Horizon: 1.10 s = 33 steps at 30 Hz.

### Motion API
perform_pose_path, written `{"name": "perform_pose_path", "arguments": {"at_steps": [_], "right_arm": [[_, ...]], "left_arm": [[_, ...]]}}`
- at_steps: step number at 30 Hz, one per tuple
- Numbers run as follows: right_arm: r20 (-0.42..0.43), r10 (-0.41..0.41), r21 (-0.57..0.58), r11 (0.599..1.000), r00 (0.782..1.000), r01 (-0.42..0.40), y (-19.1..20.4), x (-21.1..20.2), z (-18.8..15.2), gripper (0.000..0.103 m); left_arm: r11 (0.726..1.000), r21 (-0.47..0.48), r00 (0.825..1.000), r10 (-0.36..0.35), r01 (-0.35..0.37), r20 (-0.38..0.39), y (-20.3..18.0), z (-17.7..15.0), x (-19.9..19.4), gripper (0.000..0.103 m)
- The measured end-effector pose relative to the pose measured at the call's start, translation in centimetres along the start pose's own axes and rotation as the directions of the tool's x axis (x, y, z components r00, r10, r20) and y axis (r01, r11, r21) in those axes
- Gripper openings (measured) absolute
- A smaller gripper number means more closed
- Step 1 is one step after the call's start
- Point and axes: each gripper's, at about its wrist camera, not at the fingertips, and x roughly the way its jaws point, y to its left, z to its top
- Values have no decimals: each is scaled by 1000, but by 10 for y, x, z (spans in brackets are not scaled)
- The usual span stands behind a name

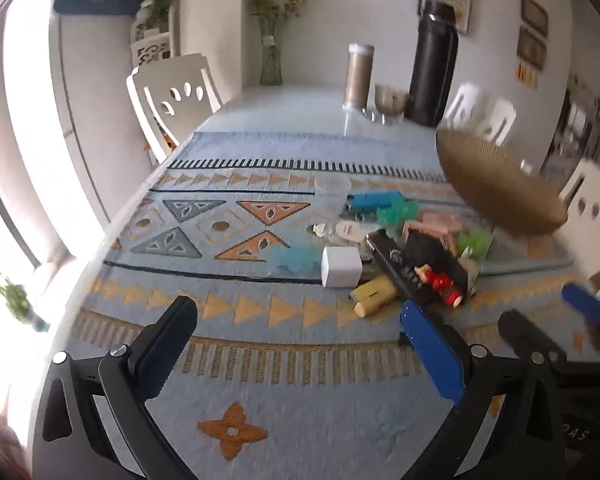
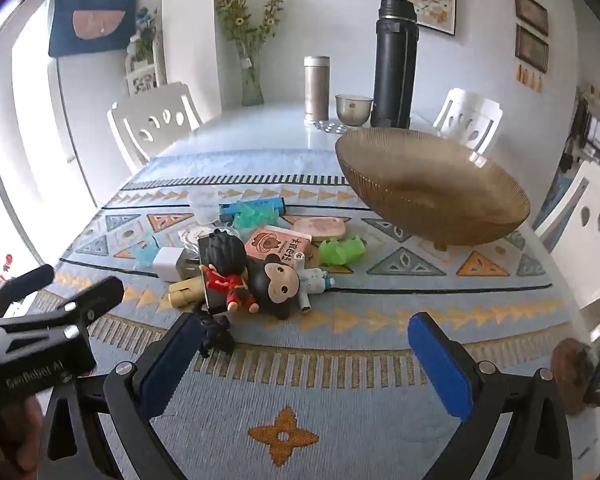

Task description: Organize rigid objects

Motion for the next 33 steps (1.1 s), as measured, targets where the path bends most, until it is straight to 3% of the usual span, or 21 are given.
{"name": "perform_pose_path", "arguments": {"at_steps": [5,21,33], "right_arm": [[74,23,15,1000,997,-24,-7,-9,-13,103],[50,68,101,992,996,-73,-22,2,-17,103],[43,36,60,997,998,-38,-14,3,-17,103]], "left_arm": [[999,25,999,-26,25,36,-11,-5,4,102],[994,-63,996,-86,85,-12,7,-4,15,102],[998,-21,998,-58,58,12,-2,-5,9,102]]}}
